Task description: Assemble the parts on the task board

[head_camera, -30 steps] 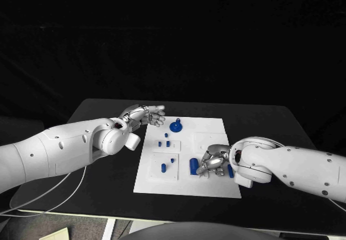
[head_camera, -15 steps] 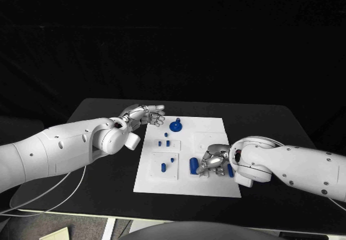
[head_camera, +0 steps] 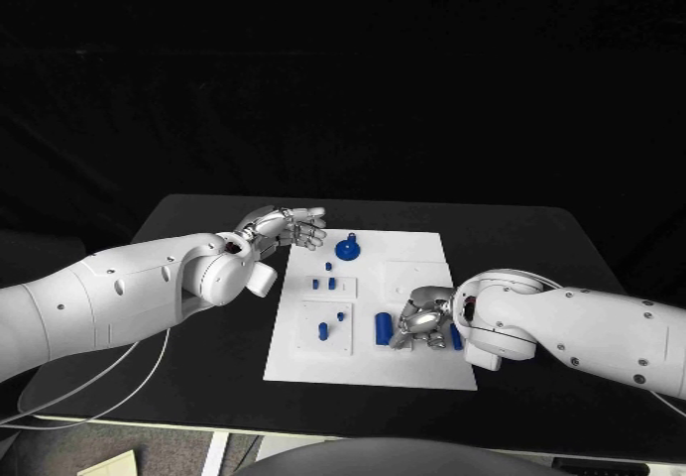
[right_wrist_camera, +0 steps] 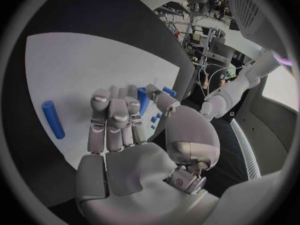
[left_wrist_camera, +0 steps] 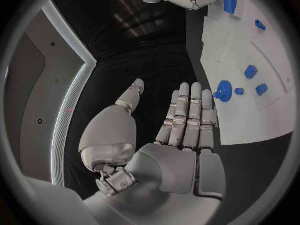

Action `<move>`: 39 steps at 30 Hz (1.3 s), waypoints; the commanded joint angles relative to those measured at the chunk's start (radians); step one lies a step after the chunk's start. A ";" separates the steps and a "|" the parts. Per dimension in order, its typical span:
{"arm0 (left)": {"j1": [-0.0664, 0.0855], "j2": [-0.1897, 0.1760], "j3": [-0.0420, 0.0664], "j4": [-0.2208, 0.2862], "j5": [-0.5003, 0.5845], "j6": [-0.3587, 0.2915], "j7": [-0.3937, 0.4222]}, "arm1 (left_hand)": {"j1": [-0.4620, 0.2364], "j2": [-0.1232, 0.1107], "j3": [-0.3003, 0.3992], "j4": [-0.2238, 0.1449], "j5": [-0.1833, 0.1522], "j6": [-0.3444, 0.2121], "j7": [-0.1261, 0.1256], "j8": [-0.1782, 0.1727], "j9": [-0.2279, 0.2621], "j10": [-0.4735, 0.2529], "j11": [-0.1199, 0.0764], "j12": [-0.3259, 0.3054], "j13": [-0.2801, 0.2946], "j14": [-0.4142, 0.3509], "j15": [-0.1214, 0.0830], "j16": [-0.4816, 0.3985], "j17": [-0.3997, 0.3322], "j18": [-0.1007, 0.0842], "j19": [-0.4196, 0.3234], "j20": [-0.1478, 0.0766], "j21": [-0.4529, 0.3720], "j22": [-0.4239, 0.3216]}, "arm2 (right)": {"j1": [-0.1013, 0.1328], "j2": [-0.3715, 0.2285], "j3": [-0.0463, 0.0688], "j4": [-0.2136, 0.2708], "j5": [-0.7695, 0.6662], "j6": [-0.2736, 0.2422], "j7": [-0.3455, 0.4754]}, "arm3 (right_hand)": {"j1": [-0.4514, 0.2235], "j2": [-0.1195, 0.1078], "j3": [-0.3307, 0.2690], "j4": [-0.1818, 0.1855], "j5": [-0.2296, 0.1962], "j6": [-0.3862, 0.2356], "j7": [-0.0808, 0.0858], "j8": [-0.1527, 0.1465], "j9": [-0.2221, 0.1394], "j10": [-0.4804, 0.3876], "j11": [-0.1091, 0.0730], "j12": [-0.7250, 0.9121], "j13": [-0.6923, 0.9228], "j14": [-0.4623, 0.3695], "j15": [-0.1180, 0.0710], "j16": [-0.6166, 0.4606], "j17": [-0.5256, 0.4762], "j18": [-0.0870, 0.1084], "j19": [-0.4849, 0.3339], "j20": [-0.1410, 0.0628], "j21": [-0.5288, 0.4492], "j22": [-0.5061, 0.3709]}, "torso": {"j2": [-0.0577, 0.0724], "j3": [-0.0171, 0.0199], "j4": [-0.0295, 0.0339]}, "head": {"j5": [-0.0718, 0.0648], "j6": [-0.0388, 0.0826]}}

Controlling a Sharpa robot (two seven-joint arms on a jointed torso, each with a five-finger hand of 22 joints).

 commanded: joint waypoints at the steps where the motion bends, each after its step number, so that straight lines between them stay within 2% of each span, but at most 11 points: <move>1: -0.001 0.002 0.001 0.002 0.001 0.010 0.008 | 0.002 0.012 0.005 -0.002 0.000 -0.004 -0.003 -0.002 -0.001 -0.004 0.000 -0.001 -0.001 -0.002 0.004 -0.004 0.002 0.017 0.007 0.001 -0.004 0.001 | -0.001 0.003 0.000 0.000 -0.020 0.000 -0.014 | 0.002 0.010 -0.005 -0.003 -0.004 0.009 -0.001 -0.001 0.000 0.008 0.002 -0.007 0.002 0.003 -0.004 -0.004 0.001 0.043 0.003 0.004 0.003 0.013 | 0.000 -0.0001 0.0004 | -0.001 -0.001; 17: -0.001 0.002 0.001 0.000 0.001 0.013 0.005 | 0.001 0.013 0.005 -0.002 0.000 -0.003 -0.003 -0.002 -0.001 -0.004 0.000 -0.001 -0.001 -0.002 0.004 -0.005 0.002 0.016 0.008 0.001 -0.004 0.002 | -0.004 0.019 0.000 -0.008 -0.033 -0.016 -0.027 | -0.012 0.023 -0.006 0.014 -0.021 0.015 -0.002 0.000 -0.001 0.012 0.001 -0.009 0.004 0.004 -0.005 -0.005 0.001 0.043 0.005 0.005 0.000 0.010 | 0.001 0.0003 0.0001 | -0.003 -0.003; 19: -0.001 0.001 0.001 0.001 0.001 0.012 0.005 | 0.001 0.013 0.005 -0.002 0.000 -0.003 -0.003 -0.002 -0.001 -0.004 0.000 -0.001 -0.001 -0.002 0.004 -0.005 0.002 0.016 0.008 0.001 -0.004 0.002 | -0.004 0.020 0.000 -0.008 -0.033 -0.016 -0.027 | -0.024 0.037 0.005 0.041 -0.030 0.016 -0.002 -0.001 -0.003 0.014 0.000 -0.010 0.005 0.004 -0.005 -0.006 0.001 0.043 0.006 0.006 -0.003 0.009 | 0.001 0.0004 0.0003 | -0.003 -0.003; 20: -0.001 0.001 0.001 0.001 0.001 0.012 0.005 | 0.000 0.013 0.005 -0.002 0.000 -0.003 -0.003 -0.002 -0.001 -0.004 0.000 -0.001 -0.001 -0.002 0.004 -0.005 0.002 0.016 0.008 0.001 -0.004 0.002 | -0.005 0.020 0.000 -0.008 -0.033 -0.017 -0.027 | -0.022 0.032 0.035 0.061 -0.054 0.017 -0.004 -0.002 -0.004 0.015 -0.001 -0.012 0.006 0.004 -0.006 -0.007 0.001 0.043 0.005 0.005 -0.005 0.009 | 0.001 0.0006 0.0006 | -0.003 -0.004; 22: -0.001 0.001 0.001 0.000 0.001 0.012 0.005 | 0.000 0.014 0.005 -0.002 0.000 -0.003 -0.003 -0.002 -0.001 -0.004 0.000 -0.001 -0.001 -0.002 0.004 -0.005 0.002 0.016 0.008 0.001 -0.004 0.002 | -0.005 0.022 0.000 -0.009 -0.033 -0.017 -0.026 | -0.027 0.029 0.056 0.081 -0.057 0.019 -0.004 -0.003 -0.006 0.016 -0.001 -0.013 0.008 0.004 -0.006 -0.007 0.001 0.043 0.007 0.005 -0.005 0.010 | 0.001 0.0009 0.0010 | -0.002 -0.005; 24: -0.001 0.001 0.001 0.000 0.001 0.012 0.005 | 0.000 0.014 0.004 -0.002 0.000 -0.003 -0.003 -0.002 -0.001 -0.004 0.000 -0.001 -0.001 -0.002 0.004 -0.005 0.002 0.016 0.008 0.001 -0.004 0.002 | -0.006 0.022 0.000 -0.009 -0.033 -0.018 -0.027 | -0.034 0.037 0.080 0.103 -0.060 0.020 -0.004 -0.003 -0.007 0.018 -0.001 -0.014 0.010 0.004 -0.006 -0.007 0.002 0.043 0.007 0.005 -0.005 0.011 | 0.001 0.0008 0.0008 | -0.002 -0.005; 27: -0.001 0.002 0.001 -0.001 0.001 0.012 0.005 | 0.000 0.014 0.004 -0.002 0.000 -0.003 -0.003 -0.002 -0.001 -0.004 0.000 -0.001 -0.001 -0.002 0.004 -0.005 0.003 0.016 0.008 0.001 -0.004 0.002 | -0.006 0.022 0.000 -0.009 -0.033 -0.016 -0.027 | -0.039 0.036 0.096 0.112 -0.061 0.021 -0.004 -0.003 -0.007 0.018 -0.001 -0.014 0.012 0.004 -0.007 -0.006 0.003 0.043 0.007 0.005 -0.004 0.012 | 0.000 0.0004 0.0001 | -0.002 -0.005; 30: -0.001 0.003 0.001 -0.002 0.001 0.012 0.004 | -0.003 0.016 0.004 0.000 0.000 -0.003 -0.003 -0.001 -0.001 -0.003 0.000 0.000 -0.001 -0.002 0.004 -0.005 0.003 0.016 0.008 0.001 -0.004 0.002 | -0.006 0.021 0.000 -0.009 -0.033 -0.016 -0.027 | -0.068 0.040 0.124 0.147 -0.063 0.021 -0.005 -0.003 -0.007 0.019 -0.001 -0.016 0.014 0.004 -0.007 -0.006 0.004 0.043 0.006 0.005 -0.004 0.013 | 0.001 0.0001 -0.0002 | -0.002 -0.006; 36: -0.001 0.001 0.001 -0.002 0.001 0.013 0.002 | -0.003 0.018 0.004 0.000 0.000 -0.003 -0.003 -0.001 -0.001 -0.003 0.000 0.000 -0.001 -0.002 0.004 -0.006 0.004 0.016 0.008 0.001 -0.005 0.003 | -0.006 0.017 0.000 -0.007 -0.031 -0.005 -0.022 | -0.076 0.038 0.149 0.149 -0.062 0.020 -0.004 -0.002 -0.006 0.019 -0.001 -0.016 0.017 0.004 -0.007 -0.005 0.005 0.043 0.006 0.004 -0.001 0.015 | 0.000 0.0004 0.0005 | -0.001 -0.006; 39: -0.001 0.001 0.001 -0.003 0.001 0.014 0.001 | -0.003 0.018 0.004 0.000 0.000 -0.003 -0.003 -0.001 -0.001 -0.003 0.000 0.000 -0.002 -0.002 0.004 -0.006 0.004 0.016 0.008 0.001 -0.005 0.003 | -0.006 0.015 0.000 -0.005 -0.031 -0.011 -0.019 | -0.079 0.026 0.146 0.120 -0.055 0.019 -0.003 -0.002 -0.006 0.020 0.000 -0.017 0.019 0.005 -0.006 -0.005 0.005 0.043 0.007 0.004 0.003 0.017 | 0.000 0.0005 0.0005 | 0.000 -0.005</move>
